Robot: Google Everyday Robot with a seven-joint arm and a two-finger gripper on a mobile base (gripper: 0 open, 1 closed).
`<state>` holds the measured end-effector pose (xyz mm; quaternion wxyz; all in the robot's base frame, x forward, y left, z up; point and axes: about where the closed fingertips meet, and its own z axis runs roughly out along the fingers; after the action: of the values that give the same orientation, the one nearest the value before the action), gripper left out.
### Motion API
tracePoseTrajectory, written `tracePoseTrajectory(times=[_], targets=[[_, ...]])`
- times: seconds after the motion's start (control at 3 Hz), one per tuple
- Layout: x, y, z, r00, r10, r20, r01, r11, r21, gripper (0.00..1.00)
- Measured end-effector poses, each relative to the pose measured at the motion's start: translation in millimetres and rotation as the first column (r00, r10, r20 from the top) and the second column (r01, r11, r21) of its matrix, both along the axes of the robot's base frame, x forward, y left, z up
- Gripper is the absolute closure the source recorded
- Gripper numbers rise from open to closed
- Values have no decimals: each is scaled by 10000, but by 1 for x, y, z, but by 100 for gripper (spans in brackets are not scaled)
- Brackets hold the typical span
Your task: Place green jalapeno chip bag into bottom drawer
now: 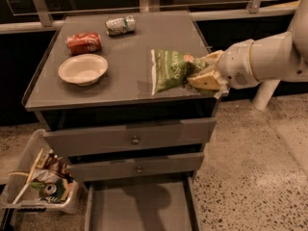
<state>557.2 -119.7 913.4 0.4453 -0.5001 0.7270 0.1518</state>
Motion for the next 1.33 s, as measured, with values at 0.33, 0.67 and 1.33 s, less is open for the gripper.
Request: tracePoseTrajectory(times=[0.33,0.67,1.33], targets=[[-51,-21,-24,10000,9,-4,-9,10000,-15,100],[-101,-24,-65,9985,165,-518,-167,9999,-31,100],[-101,-19,-109,9956,-245,-909,209,9990,-406,100]])
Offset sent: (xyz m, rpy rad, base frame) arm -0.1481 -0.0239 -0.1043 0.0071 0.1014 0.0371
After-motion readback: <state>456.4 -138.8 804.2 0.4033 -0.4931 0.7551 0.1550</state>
